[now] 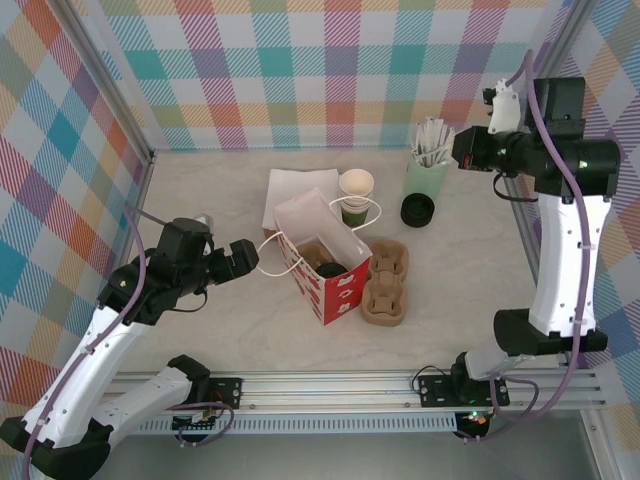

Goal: Pack the takeout coffee

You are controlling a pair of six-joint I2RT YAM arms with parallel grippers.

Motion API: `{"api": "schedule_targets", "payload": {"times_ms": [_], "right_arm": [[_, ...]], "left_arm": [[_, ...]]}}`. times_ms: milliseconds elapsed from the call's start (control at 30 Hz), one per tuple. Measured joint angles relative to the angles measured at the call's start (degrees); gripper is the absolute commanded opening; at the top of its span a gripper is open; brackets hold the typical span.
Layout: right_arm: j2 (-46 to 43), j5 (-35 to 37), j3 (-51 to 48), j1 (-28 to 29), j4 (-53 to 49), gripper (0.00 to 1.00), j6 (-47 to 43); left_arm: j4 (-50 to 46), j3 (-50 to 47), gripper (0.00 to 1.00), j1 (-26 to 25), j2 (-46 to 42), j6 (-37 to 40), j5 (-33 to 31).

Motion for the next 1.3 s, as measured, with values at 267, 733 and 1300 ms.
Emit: {"api": "schedule_targets", "payload": {"times_ms": [267, 733, 1300], "right_arm": [[-5.66, -17.29, -6.95, 0.48, 1.05, 0.01, 0.59], [-6.08, -29.94, -8.28, 10.14, 6.34, 0.01, 3.82], [4.00, -22.08, -10.75, 24.76, 9.07, 0.02, 3.74]], "left_arm": [[-0.02, 0.00, 1.00, 0.00, 0.00, -0.02, 0.00], [0.00, 0.00, 1.00, 0.00, 0.00, -0.02, 0.00], [-0.02, 0.00, 1.00, 0.00, 0.00, 0.00, 0.00]]}}
